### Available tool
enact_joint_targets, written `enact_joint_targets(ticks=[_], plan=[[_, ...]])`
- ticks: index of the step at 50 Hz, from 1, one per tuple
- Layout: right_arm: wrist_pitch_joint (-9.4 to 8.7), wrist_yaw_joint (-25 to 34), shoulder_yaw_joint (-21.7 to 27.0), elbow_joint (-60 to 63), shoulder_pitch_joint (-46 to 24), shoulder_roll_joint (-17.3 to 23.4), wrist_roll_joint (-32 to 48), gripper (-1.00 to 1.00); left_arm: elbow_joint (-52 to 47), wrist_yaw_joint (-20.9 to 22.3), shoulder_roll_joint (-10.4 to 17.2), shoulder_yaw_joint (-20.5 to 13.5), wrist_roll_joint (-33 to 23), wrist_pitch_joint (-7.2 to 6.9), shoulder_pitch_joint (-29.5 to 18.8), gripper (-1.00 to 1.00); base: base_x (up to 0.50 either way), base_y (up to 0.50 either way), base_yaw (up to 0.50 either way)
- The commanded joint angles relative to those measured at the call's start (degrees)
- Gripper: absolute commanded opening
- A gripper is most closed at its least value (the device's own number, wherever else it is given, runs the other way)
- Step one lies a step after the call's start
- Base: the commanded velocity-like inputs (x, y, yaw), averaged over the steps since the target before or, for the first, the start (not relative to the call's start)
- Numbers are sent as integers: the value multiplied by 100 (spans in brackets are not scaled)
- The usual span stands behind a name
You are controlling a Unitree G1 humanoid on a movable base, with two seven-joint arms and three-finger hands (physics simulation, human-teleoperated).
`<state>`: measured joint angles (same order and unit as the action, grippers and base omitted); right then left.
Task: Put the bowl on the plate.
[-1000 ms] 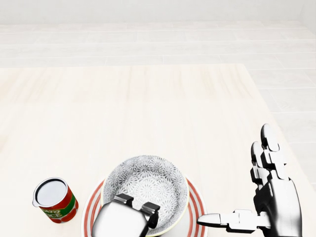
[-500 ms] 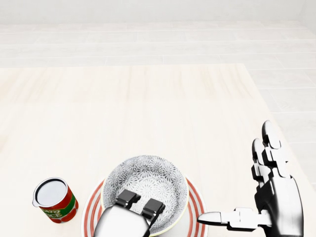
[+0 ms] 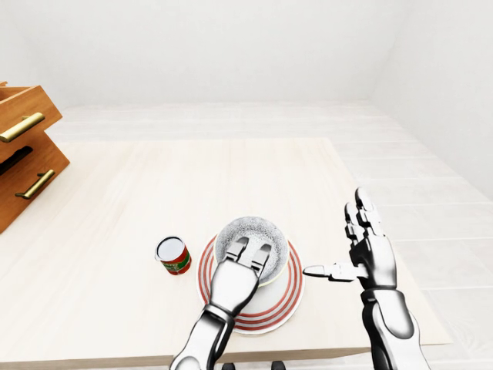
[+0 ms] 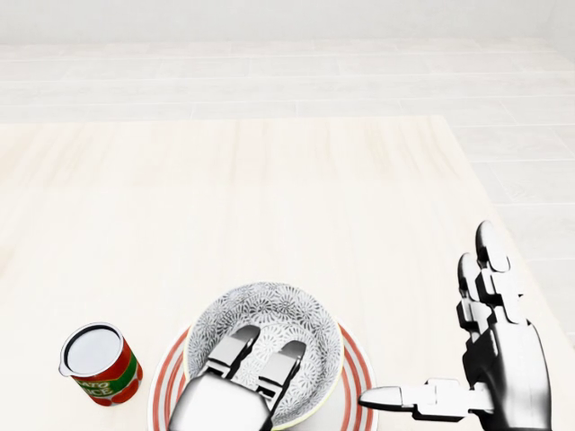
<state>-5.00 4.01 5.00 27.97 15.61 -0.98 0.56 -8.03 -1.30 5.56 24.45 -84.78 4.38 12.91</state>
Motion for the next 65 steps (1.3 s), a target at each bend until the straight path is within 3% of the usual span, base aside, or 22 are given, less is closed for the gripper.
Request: enact_joint_targets(ticks=[1,29,52,65], plan=[[0,-10,-12,-51,20,-7,4,100,-211,147,93,24,-64,-48,150,69,0,0,0],[0,-42,-63,-85,25,4,-3,100,-1406,604,419,-19,73,-194,802,59,0,0,0],[0,-42,-72,-18,-83,34,-11,100,-2587,1210,552,-311,302,-353,1274,54,0,0,0],[0,-26,-56,16,-75,31,-10,100,-3384,1681,541,-540,470,-392,1512,68,0,0,0]])
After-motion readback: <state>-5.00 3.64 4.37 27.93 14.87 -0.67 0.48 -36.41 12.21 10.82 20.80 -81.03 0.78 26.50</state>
